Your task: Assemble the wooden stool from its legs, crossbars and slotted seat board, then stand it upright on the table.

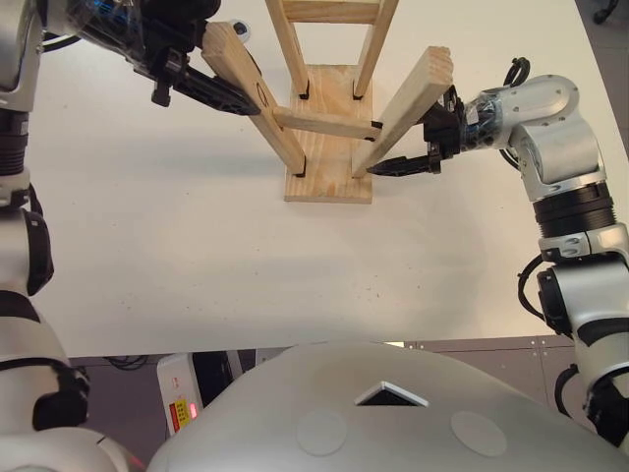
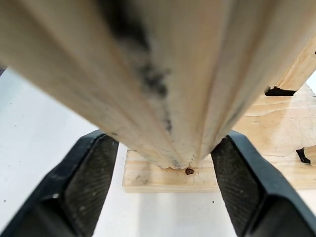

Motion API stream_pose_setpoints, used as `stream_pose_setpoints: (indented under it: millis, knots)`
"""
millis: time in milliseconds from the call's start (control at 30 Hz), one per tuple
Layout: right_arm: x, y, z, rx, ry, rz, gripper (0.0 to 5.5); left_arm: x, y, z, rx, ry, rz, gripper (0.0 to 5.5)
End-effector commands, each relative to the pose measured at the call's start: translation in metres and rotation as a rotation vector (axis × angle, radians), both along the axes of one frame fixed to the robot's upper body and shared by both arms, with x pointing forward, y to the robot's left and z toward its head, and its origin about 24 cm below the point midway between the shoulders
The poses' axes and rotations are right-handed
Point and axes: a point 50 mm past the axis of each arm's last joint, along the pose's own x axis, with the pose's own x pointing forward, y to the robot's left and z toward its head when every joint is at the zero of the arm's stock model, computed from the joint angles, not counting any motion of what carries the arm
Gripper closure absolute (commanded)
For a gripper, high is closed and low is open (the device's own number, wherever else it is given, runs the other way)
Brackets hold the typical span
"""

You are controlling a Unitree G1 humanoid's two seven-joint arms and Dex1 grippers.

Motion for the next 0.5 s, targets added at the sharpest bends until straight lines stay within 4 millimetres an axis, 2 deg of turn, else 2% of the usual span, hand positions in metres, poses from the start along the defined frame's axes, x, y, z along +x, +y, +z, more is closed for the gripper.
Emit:
stream_pose_setpoints:
  millis: [33, 67, 300, 367, 500]
  knots:
    - [-0.002, 0.015, 0.003, 0.008, -0.029, 0.049, 1.61, -0.008, -0.014, -0.028, -0.012, 0.112, -0.068, 3.49]
    - [-0.002, 0.015, 0.003, 0.005, -0.033, 0.048, 1.46, -0.009, -0.015, -0.029, -0.014, 0.114, -0.069, 3.49]
    - [-0.002, 0.014, -0.002, -0.027, -0.042, 0.038, 1.39, -0.011, -0.018, -0.035, -0.008, 0.118, -0.041, 3.49]
    - [0.000, 0.009, -0.009, -0.099, -0.063, 0.014, 1.39, -0.013, -0.020, -0.040, -0.002, 0.132, -0.029, 3.49]
    - [0.008, -0.015, -0.020, -0.309, -0.173, -0.052, 1.39, -0.016, -0.023, -0.040, -0.015, 0.170, 0.010, 3.49]
